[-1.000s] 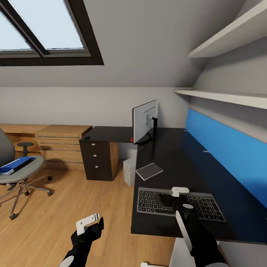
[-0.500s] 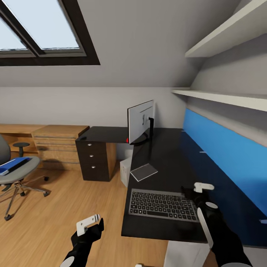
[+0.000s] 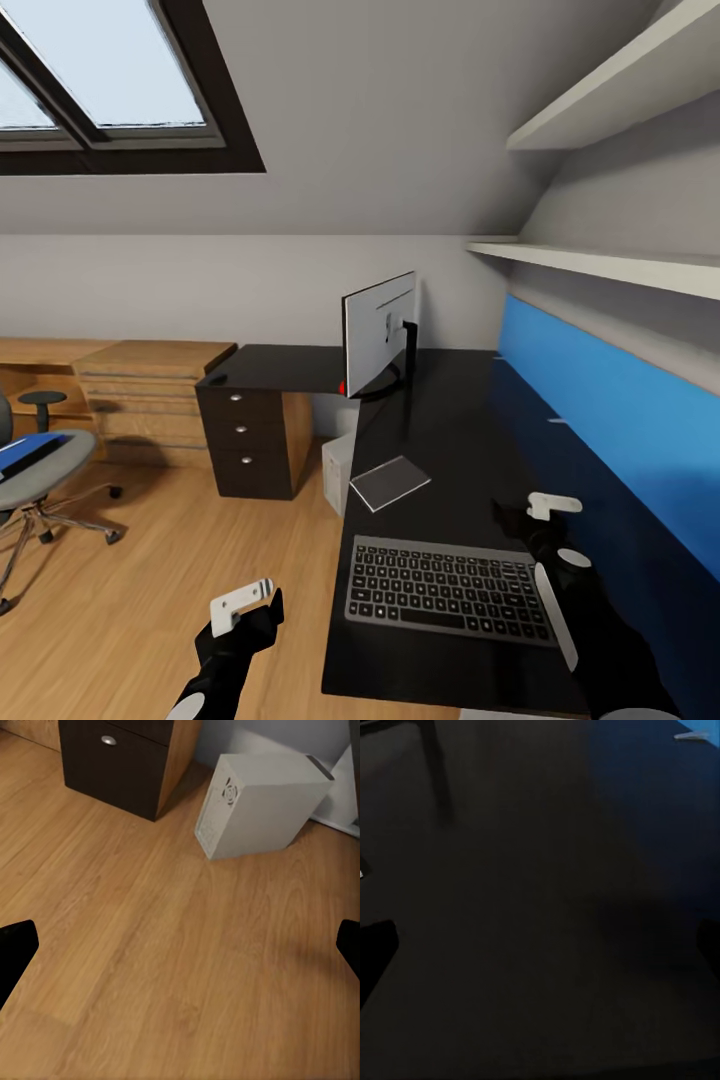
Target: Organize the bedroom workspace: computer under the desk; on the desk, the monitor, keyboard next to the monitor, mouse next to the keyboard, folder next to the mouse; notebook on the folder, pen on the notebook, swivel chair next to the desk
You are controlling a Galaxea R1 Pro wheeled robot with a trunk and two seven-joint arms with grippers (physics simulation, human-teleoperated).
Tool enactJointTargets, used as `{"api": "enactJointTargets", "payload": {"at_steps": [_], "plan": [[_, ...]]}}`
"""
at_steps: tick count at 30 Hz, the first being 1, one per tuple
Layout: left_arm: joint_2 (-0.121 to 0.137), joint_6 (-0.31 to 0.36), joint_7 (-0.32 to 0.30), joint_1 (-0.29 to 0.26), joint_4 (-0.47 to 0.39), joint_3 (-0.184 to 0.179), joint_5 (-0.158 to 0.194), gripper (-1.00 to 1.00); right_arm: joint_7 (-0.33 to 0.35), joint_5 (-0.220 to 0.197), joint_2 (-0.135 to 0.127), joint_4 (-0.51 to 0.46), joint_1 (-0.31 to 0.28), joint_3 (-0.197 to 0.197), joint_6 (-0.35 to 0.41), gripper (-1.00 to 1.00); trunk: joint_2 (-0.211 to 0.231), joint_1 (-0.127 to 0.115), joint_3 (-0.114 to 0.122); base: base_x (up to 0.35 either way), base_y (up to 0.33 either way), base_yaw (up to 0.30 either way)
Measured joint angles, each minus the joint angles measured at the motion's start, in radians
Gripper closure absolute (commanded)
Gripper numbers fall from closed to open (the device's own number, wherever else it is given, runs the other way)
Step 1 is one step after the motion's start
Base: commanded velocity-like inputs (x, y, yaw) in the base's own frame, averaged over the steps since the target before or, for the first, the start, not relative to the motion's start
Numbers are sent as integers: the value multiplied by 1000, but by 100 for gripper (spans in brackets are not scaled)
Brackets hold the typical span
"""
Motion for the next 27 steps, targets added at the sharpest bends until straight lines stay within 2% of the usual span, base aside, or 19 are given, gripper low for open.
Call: {"api": "enactJointTargets", "payload": {"at_steps": [8,9,10,13,19,27], "plan": [[0,0,0,0,0,-1,-1,-100,-2,-2,-30,77,-5,-13,-2,-100,0,0,0,172,0,0],[0,0,0,0,0,-1,-1,-100,-2,-2,-34,94,-7,-14,-2,-100,0,0,0,25,0,0],[0,0,0,1,0,-1,-1,-100,-3,-3,-50,140,-19,-15,-2,-100,0,0,0,20,0,0],[0,0,0,0,0,-1,-1,-100,-3,-5,-63,186,-38,-15,-2,-100,0,0,0,13,0,0],[0,0,0,1,0,-1,-1,-100,-2,-6,-77,272,-89,-16,-2,-100,0,0,0,5,0,0],[0,0,0,0,0,-1,-1,-100,0,-7,-91,306,-108,-16,2,-100,0,0,0,0,0,0]]}}
